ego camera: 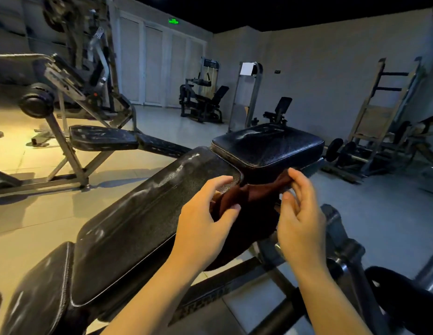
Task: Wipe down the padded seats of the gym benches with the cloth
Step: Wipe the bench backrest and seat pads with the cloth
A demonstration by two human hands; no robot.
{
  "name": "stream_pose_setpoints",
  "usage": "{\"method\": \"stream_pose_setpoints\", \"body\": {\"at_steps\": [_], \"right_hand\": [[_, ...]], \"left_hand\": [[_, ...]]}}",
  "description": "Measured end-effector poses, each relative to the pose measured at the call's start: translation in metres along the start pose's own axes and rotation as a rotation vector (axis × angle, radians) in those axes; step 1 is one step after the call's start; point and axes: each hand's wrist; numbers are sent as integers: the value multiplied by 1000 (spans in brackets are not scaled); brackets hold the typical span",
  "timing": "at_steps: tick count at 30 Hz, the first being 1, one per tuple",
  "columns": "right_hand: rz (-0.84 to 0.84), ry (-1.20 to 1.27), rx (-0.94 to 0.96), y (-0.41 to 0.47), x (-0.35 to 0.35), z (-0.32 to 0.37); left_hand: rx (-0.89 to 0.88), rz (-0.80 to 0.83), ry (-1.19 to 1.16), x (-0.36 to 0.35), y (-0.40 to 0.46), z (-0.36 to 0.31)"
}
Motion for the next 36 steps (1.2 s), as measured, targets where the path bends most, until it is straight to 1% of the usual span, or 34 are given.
{"method": "stream_pose_setpoints", "body": {"at_steps": [3,6,10,14,16,18,20,23,24,25,27,28,29,30,32,34,36], "right_hand": [[22,-26,-70,-27,-14,13],[58,-51,-67,-54,-31,32],[160,-79,-63,-99,-55,55],[268,-70,-67,-158,-84,65],[294,-29,-112,-185,-99,67],[280,28,-131,-204,-115,72],[274,42,-61,-217,-134,80],[331,-20,149,-229,-177,87],[401,-60,255,-234,-193,84],[527,-131,357,-239,-210,78],[852,-412,517,-253,-238,55],[968,-574,574,-263,-246,40],[1019,-697,633,-271,-249,28],[1019,-768,683,-277,-250,20],[949,-779,694,-281,-249,16],[1001,-785,685,-278,-249,19],[1062,-835,682,-279,-249,24]], "left_hand": [[74,78,42,32,-20,14],[115,106,106,66,-41,26],[160,60,235,119,-78,40],[304,21,303,174,-123,59],[365,11,327,195,-143,65],[399,-1,355,211,-159,70],[430,-40,367,226,-174,74],[510,-118,422,248,-197,82],[540,-141,460,255,-205,86],[568,-145,509,263,-213,91],[619,-72,661,275,-228,101],[637,-24,743,281,-235,106],[650,2,801,286,-241,112],[668,14,834,291,-246,117],[699,32,847,299,-249,123],[703,53,840,304,-246,123],[670,69,862,309,-240,118]]}}
Point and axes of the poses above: each hand's wrist, its own y-axis towards the middle knuckle, its own x-axis out of the back of the hand, z = x × y, and after that the axes turned 6 degrees about -z, right-handed
